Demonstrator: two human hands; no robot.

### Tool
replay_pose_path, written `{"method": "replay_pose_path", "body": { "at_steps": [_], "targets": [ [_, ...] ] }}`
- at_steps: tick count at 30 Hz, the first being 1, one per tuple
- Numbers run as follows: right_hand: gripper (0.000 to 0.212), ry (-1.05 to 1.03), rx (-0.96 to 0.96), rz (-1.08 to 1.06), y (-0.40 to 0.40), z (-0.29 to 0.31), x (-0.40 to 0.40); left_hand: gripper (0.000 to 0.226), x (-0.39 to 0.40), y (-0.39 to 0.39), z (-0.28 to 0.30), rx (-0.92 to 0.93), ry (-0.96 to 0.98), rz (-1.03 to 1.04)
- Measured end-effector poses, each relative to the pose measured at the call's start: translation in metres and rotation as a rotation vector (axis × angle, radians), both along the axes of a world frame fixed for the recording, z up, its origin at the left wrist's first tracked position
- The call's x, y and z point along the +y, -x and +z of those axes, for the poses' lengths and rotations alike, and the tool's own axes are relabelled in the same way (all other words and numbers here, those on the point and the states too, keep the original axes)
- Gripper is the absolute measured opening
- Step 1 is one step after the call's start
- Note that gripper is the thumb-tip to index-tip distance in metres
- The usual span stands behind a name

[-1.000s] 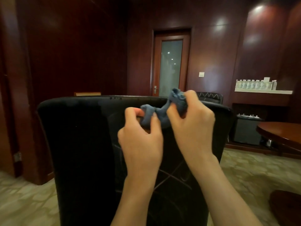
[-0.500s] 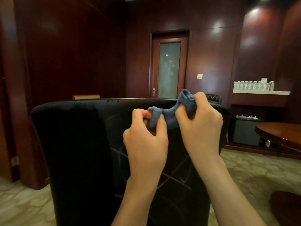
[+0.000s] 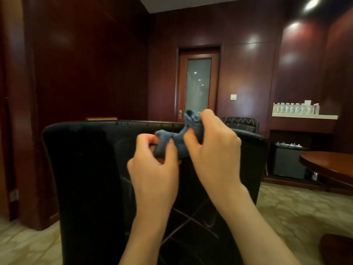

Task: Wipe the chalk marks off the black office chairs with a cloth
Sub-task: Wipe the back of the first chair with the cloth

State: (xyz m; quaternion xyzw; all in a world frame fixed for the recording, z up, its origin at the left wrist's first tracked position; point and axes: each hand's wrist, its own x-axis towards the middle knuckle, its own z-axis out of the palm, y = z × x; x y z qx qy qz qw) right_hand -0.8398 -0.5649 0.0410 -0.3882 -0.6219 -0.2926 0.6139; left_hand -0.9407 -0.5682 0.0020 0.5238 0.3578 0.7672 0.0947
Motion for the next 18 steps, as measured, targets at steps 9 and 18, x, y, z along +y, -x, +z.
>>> {"method": "replay_pose_path", "body": {
  "at_steps": [9, 18],
  "targets": [
    [0.023, 0.081, 0.273, -0.123, -0.055, -0.009, 0.01, 0.015, 0.006, -0.048, 0.01, 0.234, 0.087, -0.123],
    [0.009, 0.018, 0.136, 0.039, 0.046, 0.006, 0.005, 0.013, 0.003, 0.035, 0.005, -0.054, -0.046, 0.282]
  ]
}}
